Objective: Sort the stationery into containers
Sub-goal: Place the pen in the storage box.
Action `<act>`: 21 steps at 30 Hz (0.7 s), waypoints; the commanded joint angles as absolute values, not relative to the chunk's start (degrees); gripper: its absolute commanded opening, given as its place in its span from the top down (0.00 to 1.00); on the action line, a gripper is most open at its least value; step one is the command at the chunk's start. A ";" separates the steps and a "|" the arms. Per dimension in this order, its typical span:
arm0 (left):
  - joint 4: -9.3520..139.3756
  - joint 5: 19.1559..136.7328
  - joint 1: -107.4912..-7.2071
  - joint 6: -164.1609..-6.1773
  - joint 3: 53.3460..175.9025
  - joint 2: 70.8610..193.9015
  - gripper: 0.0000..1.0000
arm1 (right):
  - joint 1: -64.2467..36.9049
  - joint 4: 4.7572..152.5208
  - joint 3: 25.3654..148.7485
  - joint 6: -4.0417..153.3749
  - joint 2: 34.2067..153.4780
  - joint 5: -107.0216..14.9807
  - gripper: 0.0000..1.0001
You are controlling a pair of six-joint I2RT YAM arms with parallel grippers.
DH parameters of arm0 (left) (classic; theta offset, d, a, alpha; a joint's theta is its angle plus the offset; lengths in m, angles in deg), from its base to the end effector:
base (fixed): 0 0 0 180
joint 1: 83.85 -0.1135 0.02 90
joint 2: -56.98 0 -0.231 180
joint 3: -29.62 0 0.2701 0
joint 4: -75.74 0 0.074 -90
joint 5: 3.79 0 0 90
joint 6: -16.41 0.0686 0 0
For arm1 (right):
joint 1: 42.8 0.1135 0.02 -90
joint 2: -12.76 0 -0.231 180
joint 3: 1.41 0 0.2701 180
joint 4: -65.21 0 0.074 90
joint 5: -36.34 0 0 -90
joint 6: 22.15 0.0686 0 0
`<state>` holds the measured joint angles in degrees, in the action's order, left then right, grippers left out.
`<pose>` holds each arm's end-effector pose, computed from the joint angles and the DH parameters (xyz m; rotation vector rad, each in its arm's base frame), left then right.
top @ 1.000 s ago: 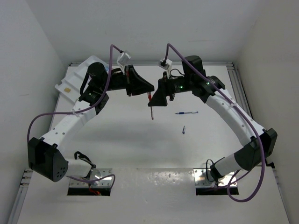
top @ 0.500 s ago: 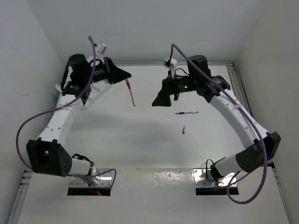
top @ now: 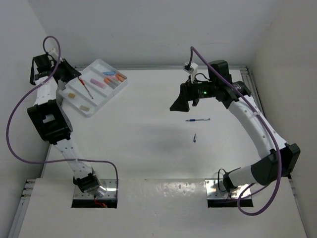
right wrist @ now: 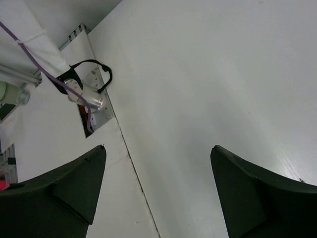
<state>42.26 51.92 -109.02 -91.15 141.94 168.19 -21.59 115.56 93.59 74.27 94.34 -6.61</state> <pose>0.4545 0.1709 0.2641 -0.4219 2.0315 -0.5550 0.3039 0.1718 0.3322 -0.7450 2.0855 1.1728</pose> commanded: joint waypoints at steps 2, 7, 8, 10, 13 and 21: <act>41.00 52.19 -108.99 -91.43 150.82 177.20 1.00 | -24.33 114.87 93.43 72.69 94.76 -6.64 0.16; 43.66 54.29 -107.58 -90.99 154.69 183.00 1.00 | -28.47 115.39 91.40 72.16 95.90 -6.47 0.17; 43.92 55.17 -107.32 -90.90 154.95 183.97 1.00 | -29.43 115.92 91.32 72.07 96.52 -6.55 0.18; 44.45 55.09 -107.23 -91.08 154.61 184.93 0.98 | -30.31 116.62 91.40 71.63 97.05 -6.38 0.18; 46.02 53.70 -107.66 -93.01 154.34 186.34 0.97 | -32.25 116.89 90.97 71.28 97.84 -6.20 0.18; 51.75 50.70 -109.60 -96.53 151.61 186.88 0.63 | -34.71 118.56 90.79 69.35 100.30 -6.46 0.19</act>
<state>47.07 52.49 -108.01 -94.67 151.62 187.32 -34.15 118.16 90.84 71.67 99.89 -6.85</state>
